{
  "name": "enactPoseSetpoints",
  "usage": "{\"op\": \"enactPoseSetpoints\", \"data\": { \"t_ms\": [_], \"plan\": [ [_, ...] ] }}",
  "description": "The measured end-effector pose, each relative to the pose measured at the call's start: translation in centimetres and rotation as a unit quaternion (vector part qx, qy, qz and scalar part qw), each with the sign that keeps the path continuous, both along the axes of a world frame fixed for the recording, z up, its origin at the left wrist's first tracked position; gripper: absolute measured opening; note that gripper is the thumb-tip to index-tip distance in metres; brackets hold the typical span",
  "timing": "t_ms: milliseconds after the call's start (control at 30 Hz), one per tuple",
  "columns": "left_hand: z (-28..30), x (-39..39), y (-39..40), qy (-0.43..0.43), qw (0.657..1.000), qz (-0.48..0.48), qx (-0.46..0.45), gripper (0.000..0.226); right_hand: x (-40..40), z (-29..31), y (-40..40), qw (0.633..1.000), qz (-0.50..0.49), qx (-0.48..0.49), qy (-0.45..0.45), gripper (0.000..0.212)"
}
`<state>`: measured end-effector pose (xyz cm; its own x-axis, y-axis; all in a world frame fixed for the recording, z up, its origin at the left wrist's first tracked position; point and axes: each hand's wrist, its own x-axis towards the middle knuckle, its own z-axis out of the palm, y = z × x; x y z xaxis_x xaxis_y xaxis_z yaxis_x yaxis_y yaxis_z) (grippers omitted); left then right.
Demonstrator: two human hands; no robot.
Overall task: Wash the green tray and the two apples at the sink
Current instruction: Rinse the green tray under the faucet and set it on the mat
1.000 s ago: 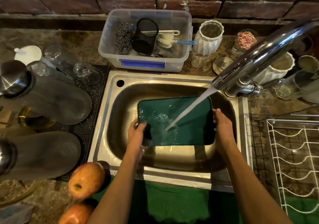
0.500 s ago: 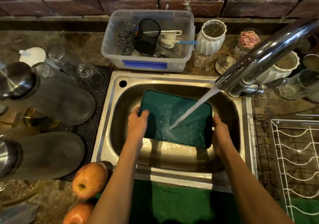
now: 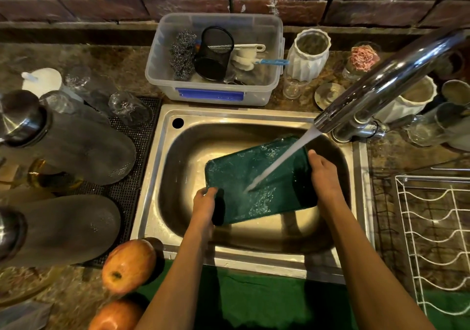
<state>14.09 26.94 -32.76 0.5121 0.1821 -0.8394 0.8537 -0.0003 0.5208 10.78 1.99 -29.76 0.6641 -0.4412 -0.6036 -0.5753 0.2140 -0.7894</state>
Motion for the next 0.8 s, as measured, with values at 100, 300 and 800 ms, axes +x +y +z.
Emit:
{"op": "enactPoseSetpoints", "data": {
  "t_ms": [100,300,800],
  "plan": [
    [-0.1,-0.4,0.0,0.008,1.0,0.015,-0.02,0.034,-0.3,0.1,0.4,0.999,0.016,-0.01,-0.033,0.03],
    [0.1,-0.5,0.3,-0.037,0.998,0.042,-0.042,0.029,-1.7,-1.0,0.6,0.999,-0.004,-0.007,-0.053,0.031],
    [3.0,3.7,-0.4,-0.171,0.984,-0.04,0.016,0.018,-3.6,-3.1,1.5,0.99,-0.071,0.112,0.041,0.038]
  ]
}}
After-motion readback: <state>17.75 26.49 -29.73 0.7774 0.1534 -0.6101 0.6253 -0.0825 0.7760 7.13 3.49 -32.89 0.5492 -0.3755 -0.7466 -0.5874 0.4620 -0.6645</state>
